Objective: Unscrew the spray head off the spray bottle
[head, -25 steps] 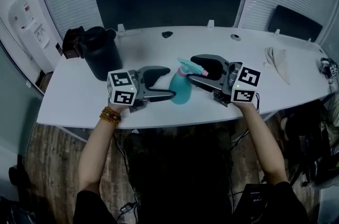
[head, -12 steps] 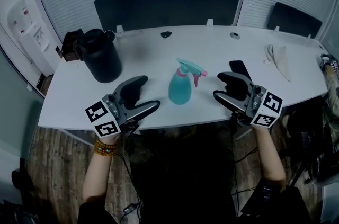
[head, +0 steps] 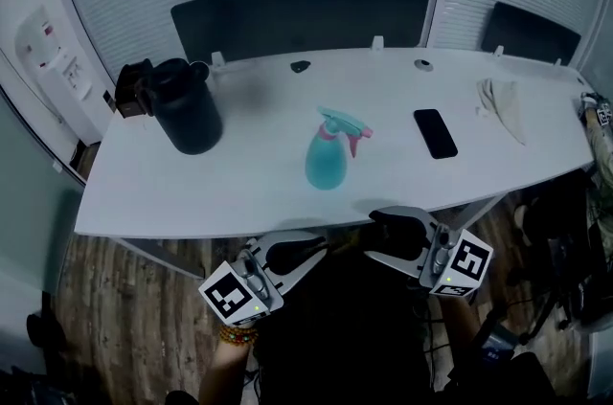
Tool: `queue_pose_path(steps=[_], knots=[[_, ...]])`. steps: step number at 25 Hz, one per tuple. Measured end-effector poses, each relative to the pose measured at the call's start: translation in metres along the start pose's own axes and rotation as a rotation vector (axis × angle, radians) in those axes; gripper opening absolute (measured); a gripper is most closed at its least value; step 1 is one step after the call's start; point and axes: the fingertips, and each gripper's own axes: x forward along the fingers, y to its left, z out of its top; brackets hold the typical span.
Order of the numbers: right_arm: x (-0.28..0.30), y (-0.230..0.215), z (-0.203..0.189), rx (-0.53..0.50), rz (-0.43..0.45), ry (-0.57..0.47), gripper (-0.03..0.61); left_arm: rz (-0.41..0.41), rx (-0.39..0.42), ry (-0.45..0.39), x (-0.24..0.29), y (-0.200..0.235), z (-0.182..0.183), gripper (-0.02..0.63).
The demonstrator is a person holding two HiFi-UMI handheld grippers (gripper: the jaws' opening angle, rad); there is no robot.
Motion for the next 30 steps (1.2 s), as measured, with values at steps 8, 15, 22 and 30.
queue_pose_path(steps=[8, 15, 22, 30], knots=[[0.0, 0.061, -0.037, 0.019, 0.091, -0.04, 0.074, 0.091, -0.083, -0.002, -0.026, -0.041, -0.054, 0.003], [-0.012, 0.088, -0.048, 0.086, 0.032, -0.064, 0.002, 0.034, -0.034, 0.021, -0.042, -0.071, -0.049, 0.003], [0.0, 0.103, -0.055, 0.061, 0.036, 0.004, 0.0, 0.027, -0.017, 0.089, -0.037, -0.084, -0.061, 0.003], [0.003, 0.103, -0.063, 0.037, 0.02, 0.047, 0.0, 0.078, -0.038, 0.072, -0.036, -0.074, -0.061, 0.003]])
